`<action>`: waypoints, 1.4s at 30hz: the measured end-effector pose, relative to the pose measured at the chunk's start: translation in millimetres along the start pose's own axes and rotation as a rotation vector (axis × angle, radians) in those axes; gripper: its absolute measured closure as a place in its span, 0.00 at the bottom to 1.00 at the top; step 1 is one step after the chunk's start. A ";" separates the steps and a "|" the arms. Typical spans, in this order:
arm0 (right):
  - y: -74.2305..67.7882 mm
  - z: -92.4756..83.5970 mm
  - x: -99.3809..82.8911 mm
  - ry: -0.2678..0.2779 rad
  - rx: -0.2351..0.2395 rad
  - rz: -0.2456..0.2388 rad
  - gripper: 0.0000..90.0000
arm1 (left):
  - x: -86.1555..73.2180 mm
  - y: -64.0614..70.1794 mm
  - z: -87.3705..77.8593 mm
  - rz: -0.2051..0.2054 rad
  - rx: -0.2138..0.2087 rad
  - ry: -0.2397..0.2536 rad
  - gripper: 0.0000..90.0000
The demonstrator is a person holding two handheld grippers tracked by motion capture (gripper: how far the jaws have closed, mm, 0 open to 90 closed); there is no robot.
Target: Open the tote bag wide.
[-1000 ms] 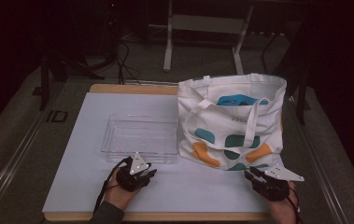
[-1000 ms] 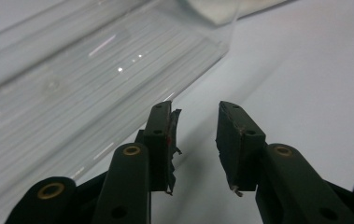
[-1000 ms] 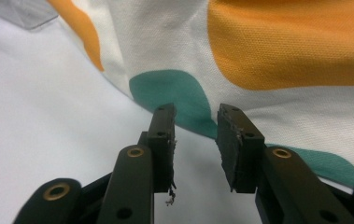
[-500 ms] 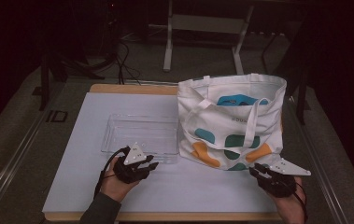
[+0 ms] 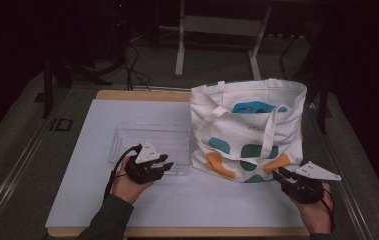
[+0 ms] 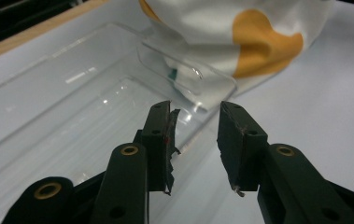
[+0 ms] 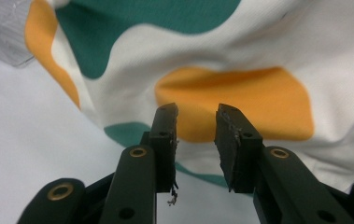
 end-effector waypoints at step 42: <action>50.6 15.1 59.4 0.045 0.084 0.068 0.73 | 56.2 -39.5 34.6 0.002 0.004 0.001 0.70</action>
Point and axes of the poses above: each handheld gripper's, and its own axes: z roughly forward along the jaws, x roughly out of its top, y roughly to its right, the point moved 4 cm from there along z, roughly forward along the jaws, and after that the axes turned 13 degrees about -x, right-handed, at the moved point
